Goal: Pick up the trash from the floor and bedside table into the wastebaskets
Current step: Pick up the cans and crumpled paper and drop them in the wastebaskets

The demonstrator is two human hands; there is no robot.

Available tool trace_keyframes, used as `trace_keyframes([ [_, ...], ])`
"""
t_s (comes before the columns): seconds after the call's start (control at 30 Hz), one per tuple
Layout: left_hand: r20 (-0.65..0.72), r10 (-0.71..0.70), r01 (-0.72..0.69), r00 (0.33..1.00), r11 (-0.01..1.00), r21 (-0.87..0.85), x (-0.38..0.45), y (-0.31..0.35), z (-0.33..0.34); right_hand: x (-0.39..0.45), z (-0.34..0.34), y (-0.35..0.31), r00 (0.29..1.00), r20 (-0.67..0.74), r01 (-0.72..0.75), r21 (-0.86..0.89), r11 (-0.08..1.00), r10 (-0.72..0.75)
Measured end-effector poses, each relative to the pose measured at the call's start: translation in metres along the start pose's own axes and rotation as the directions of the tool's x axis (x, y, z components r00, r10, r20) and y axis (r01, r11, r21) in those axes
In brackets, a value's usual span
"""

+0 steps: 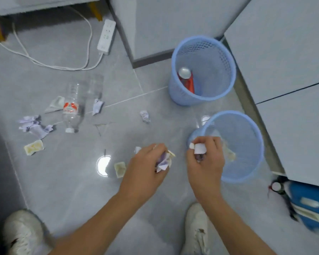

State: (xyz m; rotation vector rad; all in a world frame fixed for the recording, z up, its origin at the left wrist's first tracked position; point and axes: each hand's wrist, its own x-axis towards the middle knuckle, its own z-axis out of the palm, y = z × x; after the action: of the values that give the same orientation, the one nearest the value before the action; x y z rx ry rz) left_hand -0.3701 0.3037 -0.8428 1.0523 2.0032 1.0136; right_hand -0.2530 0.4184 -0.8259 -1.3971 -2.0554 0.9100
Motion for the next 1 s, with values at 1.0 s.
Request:
trace_keyframes([
  [1.0,0.022,-0.388,0.342,0.921,0.835,0.431,-0.075,-0.03,0.04,0.025,0.012,0.019,0.832,0.552,0.136,-0.105,0.985,-0.056],
])
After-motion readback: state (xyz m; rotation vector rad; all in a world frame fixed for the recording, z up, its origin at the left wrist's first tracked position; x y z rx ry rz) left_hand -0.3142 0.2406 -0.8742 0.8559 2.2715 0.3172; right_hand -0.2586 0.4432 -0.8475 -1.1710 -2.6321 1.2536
